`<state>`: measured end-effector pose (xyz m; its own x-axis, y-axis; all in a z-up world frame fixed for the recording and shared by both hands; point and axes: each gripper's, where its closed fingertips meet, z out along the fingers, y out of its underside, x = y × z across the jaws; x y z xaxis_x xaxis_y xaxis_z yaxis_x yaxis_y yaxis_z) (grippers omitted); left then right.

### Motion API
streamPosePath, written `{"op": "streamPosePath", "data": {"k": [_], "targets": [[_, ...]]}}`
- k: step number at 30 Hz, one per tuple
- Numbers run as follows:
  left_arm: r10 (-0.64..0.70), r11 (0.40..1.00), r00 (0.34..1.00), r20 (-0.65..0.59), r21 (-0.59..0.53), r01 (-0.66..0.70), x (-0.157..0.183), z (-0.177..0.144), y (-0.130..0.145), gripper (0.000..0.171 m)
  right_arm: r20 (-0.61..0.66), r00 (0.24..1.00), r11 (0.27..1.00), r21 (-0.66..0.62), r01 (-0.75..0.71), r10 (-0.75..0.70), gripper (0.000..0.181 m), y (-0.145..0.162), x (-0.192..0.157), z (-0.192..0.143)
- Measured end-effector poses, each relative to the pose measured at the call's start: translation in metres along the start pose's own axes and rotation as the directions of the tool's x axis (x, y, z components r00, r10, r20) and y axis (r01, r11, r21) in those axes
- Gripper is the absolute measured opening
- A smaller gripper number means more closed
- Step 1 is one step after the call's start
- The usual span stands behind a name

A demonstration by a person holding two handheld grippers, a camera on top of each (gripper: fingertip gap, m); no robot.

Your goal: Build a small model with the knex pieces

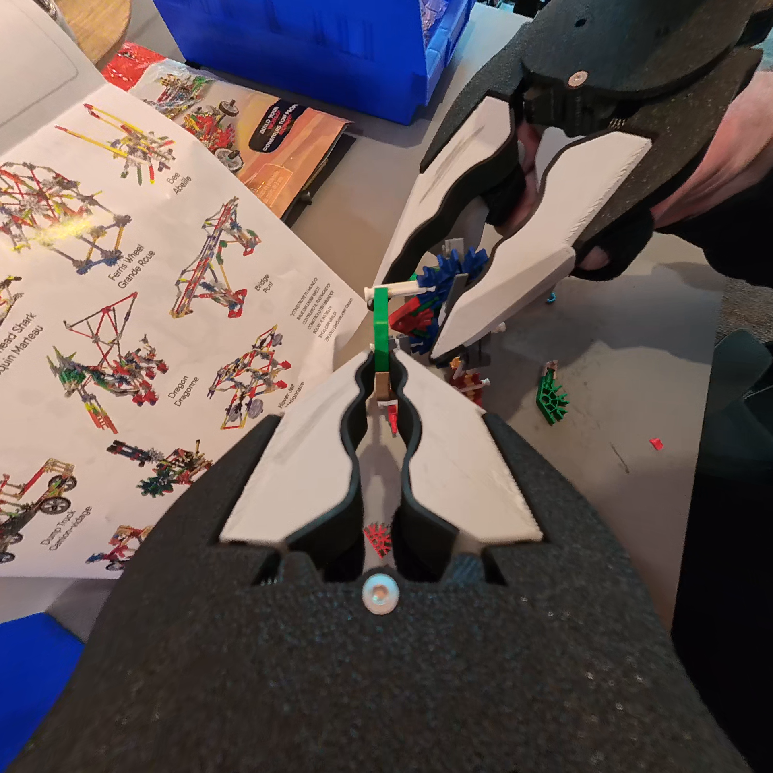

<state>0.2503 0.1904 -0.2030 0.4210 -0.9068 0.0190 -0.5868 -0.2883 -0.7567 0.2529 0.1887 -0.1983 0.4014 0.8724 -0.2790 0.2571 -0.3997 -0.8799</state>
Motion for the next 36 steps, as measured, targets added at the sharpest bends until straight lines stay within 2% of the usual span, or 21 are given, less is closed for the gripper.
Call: {"op": "streamPosePath", "data": {"k": [14, 19, 25, 30, 36], "targets": [[0.004, 0.999, 1.0, -0.024, -0.032, -0.005, 0.001, 0.001, 0.0, 0.004, -0.002, 1.0, 1.0, -0.006, 0.005, -0.005, 0.042, 0.0, -0.001, 0.001], [-0.041, 0.998, 0.997, -0.062, -0.054, 0.038, 0.001, 0.001, -0.001, 0.004, 0.13, 0.977, 0.983, 0.05, -0.176, 0.168, 0.043, -0.008, 0.002, -0.009], [-0.149, 0.988, 0.978, -0.144, -0.056, 0.142, 0.001, -0.002, -0.003, 0.003, 0.199, 0.938, 0.942, 0.13, -0.311, 0.282, 0.042, -0.02, 0.017, -0.038], [-0.216, 0.976, 0.956, -0.197, -0.059, 0.209, -0.001, -0.004, -0.006, 0.003, 0.186, 0.947, 0.956, 0.083, -0.28, 0.261, 0.041, -0.015, 0.013, -0.032], [-0.234, 0.972, 0.944, -0.232, -0.083, 0.22, 0.0, -0.002, -0.003, 0.004, 0.185, 0.954, 0.968, 0.042, -0.247, 0.235, 0.041, -0.009, 0.002, -0.016]]}}
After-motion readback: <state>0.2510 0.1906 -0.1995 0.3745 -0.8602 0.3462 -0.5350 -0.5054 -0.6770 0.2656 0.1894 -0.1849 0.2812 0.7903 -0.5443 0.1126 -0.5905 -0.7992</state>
